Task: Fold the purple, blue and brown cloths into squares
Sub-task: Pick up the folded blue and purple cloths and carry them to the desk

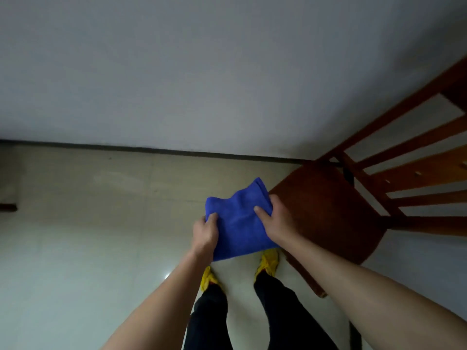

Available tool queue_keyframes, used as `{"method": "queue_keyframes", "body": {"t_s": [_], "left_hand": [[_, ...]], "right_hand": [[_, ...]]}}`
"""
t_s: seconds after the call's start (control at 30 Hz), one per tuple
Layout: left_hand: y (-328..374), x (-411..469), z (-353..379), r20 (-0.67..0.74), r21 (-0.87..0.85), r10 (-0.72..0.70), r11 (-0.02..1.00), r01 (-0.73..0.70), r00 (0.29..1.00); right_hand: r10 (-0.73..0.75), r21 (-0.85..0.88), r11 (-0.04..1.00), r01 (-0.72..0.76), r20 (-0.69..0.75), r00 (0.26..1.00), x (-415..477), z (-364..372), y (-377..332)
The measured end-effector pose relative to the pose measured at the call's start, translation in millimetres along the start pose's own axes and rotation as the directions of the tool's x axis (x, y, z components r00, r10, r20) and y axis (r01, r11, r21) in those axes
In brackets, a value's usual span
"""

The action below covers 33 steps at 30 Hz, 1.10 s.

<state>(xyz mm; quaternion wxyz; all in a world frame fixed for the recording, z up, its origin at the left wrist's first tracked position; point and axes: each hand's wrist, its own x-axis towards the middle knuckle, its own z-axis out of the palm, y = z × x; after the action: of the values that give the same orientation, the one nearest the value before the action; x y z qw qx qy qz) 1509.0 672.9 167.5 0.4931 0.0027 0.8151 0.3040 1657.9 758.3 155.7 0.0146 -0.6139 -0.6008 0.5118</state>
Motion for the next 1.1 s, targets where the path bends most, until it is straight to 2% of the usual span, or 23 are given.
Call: {"method": "queue_keyframes", "body": {"t_s": [0.07,0.2,0.43,0.53,0.77,0.9,1.1], "left_hand": [[-10.2,-12.3,-67.0,-0.118,-0.073,0.072,0.994,-0.081,0.99],[-36.0,-27.5,-179.8,-0.309,-0.079,0.154,0.979,-0.186,0.939],[-92.4,-47.1,-389.4,-0.522,-0.086,0.207,0.952,-0.292,0.828],[-114.3,-58.7,-480.2,-0.613,-0.116,0.163,0.949,-0.292,0.773],[-155.1,-61.7,-646.6,-0.715,-0.217,0.03,0.94,-0.263,0.698],[-172.6,-42.0,-725.9,-0.73,-0.227,0.009,0.94,-0.256,0.683],[-192.7,22.1,-873.9,-0.745,-0.287,-0.071,0.932,-0.223,0.664]], "right_hand": [[-0.076,-0.101,0.992,0.081,0.057,0.996,-25.7,38.6,-54.2],[-0.175,-0.219,0.954,0.204,0.146,0.974,-68.5,116.6,-131.8],[-0.336,-0.206,0.884,0.419,0.342,0.878,-150.3,274.1,-255.3],[-0.383,-0.194,0.846,0.496,0.426,0.82,-185.2,348.5,-312.8],[-0.381,-0.187,0.777,0.601,0.621,0.686,-238.7,496.8,-427.8],[-0.321,-0.191,0.788,0.585,0.684,0.655,-248.2,575.4,-472.9],[-0.228,-0.187,0.822,0.538,0.757,0.612,-246.8,731.9,-558.7]]}}
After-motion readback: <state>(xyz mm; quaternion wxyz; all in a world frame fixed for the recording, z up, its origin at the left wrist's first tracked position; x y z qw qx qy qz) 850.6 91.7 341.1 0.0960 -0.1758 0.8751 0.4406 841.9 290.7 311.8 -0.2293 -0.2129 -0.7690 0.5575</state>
